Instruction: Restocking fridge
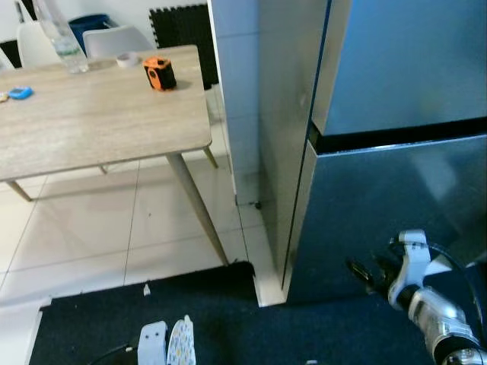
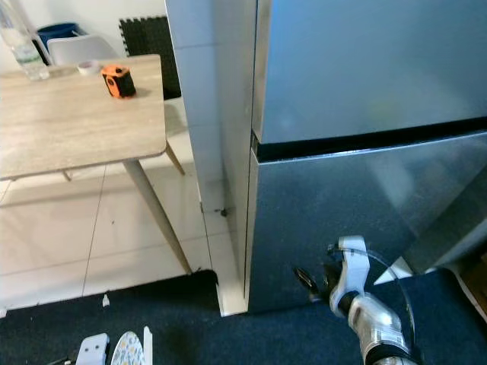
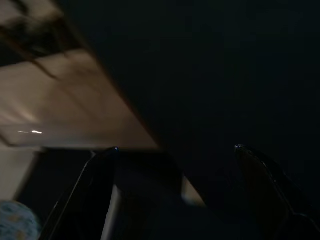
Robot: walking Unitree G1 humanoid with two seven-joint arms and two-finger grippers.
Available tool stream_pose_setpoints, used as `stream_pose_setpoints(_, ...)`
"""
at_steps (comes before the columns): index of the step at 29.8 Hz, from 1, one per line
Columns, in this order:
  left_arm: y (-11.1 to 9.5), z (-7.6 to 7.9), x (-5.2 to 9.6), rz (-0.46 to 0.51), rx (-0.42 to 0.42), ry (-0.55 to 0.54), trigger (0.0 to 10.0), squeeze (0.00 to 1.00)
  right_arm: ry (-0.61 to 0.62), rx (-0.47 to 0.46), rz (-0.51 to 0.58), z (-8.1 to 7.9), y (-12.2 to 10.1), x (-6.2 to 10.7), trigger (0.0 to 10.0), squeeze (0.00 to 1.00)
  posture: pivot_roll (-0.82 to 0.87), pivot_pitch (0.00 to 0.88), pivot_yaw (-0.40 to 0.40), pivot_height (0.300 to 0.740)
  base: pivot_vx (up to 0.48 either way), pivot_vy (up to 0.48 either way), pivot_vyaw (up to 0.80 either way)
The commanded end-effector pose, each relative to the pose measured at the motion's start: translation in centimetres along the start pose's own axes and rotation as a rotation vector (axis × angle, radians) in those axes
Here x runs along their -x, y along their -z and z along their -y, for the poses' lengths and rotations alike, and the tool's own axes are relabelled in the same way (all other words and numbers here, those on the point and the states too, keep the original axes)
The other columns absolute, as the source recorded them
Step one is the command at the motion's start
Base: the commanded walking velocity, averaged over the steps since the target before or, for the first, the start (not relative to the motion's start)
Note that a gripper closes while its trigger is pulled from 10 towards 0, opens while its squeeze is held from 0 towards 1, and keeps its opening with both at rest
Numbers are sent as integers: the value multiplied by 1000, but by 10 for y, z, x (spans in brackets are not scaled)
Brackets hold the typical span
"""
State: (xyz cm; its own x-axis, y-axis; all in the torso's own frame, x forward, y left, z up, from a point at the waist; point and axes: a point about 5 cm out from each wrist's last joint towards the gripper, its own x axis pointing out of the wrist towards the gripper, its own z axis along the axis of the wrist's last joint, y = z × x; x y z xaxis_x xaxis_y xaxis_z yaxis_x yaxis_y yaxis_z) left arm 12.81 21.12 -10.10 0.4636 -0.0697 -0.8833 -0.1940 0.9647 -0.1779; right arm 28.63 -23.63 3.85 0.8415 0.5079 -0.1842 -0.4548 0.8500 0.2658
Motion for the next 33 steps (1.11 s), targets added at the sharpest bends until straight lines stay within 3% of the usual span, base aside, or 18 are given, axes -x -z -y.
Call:
stream_pose_setpoints(1,5,-3,2,-13,9,7,10000,0,-246,38,68,-8,-33,-3,10000,0,-29,47,5,740,0,0,0)
stream_pose_setpoints(4,5,-5,2,-13,7,4,10000,0,-477,115,87,-20,-67,-3,10000,0,-30,48,1,740,0,0,0)
stream_pose_setpoints(9,5,-5,2,-14,3,3,10000,0,-641,190,54,-27,-95,-2,10000,0,-30,48,-2,740,0,0,0)
stream_pose_setpoints(10,5,-5,2,-15,2,4,10000,0,-673,205,53,-28,-104,-2,10000,63,-30,47,-4,740,0,0,0)
stream_pose_setpoints(11,5,-4,2,-14,2,6,10000,0,-688,222,63,-28,-114,-3,10000,376,-30,47,-4,740,0,0,0)
stream_pose_setpoints(12,5,-3,2,-14,2,7,10000,0,-695,231,74,-28,-119,-3,10000,376,-30,47,-4,740,0,0,0)
stream_pose_setpoints(13,5,-2,1,-13,2,10,10000,0,-704,251,85,-26,-129,-2,10000,1000,-28,47,-7,740,0,0,0)
stream_pose_setpoints(17,5,-1,1,-10,4,15,10000,0,-717,299,85,-25,-146,2,10000,1000,-27,45,-11,740,0,0,0)
stream_pose_setpoints(20,6,-1,1,-10,11,18,10000,0,-699,419,81,-23,-178,12,10000,1000,-31,49,-16,740,0,0,0)
stream_pose_setpoints(22,8,-1,2,-15,14,17,10000,0,-601,574,49,-19,-195,14,10000,1000,-34,52,-19,740,0,0,0)
stream_pose_setpoints(23,8,-1,2,-15,14,17,10000,0,-601,574,49,-19,-195,14,10000,1000,-34,52,-19,740,0,0,0)
stream_pose_setpoints(24,9,0,1,-15,16,18,10000,0,-561,631,20,-18,-202,13,10000,447,-35,53,-21,740,0,0,0)
stream_pose_setpoints(25,9,0,1,-15,17,18,10000,0,-558,647,7,-18,-203,12,10000,0,-35,53,-21,740,0,0,0)
stream_pose_setpoints(33,10,2,1,-15,24,23,10000,0,-522,737,-50,-20,-205,9,10000,0,-35,53,-21,740,0,0,0)
